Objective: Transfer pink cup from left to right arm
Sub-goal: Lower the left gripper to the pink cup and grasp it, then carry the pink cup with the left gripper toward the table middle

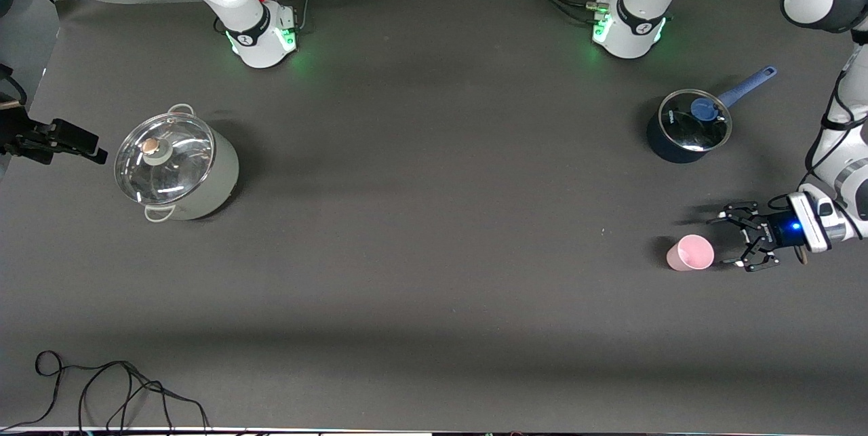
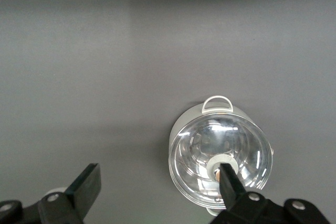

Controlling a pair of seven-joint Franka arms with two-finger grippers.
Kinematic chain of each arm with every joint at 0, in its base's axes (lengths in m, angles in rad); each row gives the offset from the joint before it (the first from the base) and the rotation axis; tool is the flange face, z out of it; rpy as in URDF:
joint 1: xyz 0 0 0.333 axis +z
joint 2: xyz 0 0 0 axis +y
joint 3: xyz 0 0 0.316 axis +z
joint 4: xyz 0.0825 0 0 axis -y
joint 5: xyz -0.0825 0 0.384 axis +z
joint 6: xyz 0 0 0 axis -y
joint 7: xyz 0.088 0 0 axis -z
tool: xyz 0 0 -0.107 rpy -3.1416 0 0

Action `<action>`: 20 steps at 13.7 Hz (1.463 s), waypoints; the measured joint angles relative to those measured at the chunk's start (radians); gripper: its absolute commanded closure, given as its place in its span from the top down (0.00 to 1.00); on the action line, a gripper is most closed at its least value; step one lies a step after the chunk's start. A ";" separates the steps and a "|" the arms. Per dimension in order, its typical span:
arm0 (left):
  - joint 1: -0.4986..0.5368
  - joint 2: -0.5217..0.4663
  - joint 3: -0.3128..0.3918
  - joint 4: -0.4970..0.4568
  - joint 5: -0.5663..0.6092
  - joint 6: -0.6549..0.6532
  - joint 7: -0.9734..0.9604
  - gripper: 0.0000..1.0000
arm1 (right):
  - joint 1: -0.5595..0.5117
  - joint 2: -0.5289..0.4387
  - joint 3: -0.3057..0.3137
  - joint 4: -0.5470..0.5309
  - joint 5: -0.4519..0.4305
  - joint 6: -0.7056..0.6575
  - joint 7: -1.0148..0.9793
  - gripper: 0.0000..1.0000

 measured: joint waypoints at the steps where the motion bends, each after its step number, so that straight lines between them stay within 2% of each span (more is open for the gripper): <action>1: 0.002 0.014 0.000 0.014 -0.004 0.000 0.003 0.99 | 0.000 0.000 0.000 0.000 0.000 0.000 0.000 1.00; 5: 0.018 0.058 -0.003 0.037 -0.036 -0.002 0.020 0.99 | 0.000 0.000 0.000 0.000 0.000 0.000 0.000 1.00; 11: 0.018 0.119 -0.060 0.046 -0.077 -0.001 0.069 0.99 | 0.000 0.000 0.000 -0.001 0.000 -0.001 0.000 1.00; 20: -0.001 0.156 -0.102 0.047 -0.134 0.028 0.138 0.99 | 0.000 0.000 0.000 -0.001 0.000 -0.001 0.000 1.00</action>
